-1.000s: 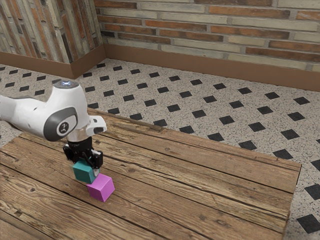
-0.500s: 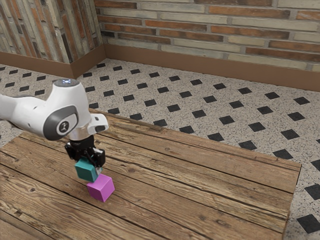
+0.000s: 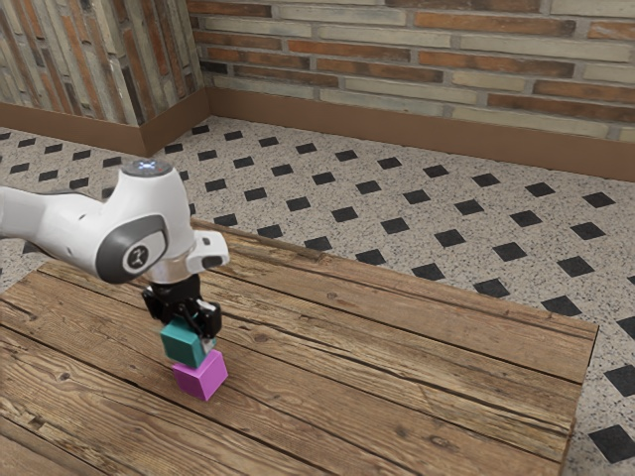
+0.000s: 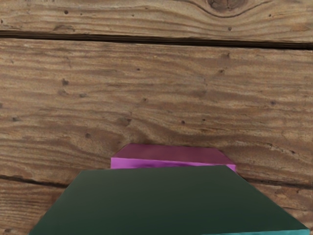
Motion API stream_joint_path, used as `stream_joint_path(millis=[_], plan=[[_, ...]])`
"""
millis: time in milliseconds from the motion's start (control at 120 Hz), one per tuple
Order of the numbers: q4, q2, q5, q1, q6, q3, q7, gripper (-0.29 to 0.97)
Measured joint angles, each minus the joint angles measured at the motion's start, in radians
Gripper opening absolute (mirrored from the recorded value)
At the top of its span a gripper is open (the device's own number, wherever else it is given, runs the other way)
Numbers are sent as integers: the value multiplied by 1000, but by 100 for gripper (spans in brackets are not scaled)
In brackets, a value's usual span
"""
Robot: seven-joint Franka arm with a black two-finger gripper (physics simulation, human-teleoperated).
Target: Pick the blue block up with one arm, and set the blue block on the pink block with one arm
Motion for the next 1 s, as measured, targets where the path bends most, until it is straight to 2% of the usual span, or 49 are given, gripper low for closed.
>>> stream_joint_path(millis=[442, 617, 775, 900, 1000], plan=[[-17, -3, -2, -14, 1, -2, 7, 32], [-17, -2, -11, -22, 0, -2, 19, 50], [-5, -3, -13, -22, -4, -2, 30, 60], [153, -15, 1, -19, -79, -3, 38, 63], [199, -17, 10, -12, -140, -3, 46, 65]])
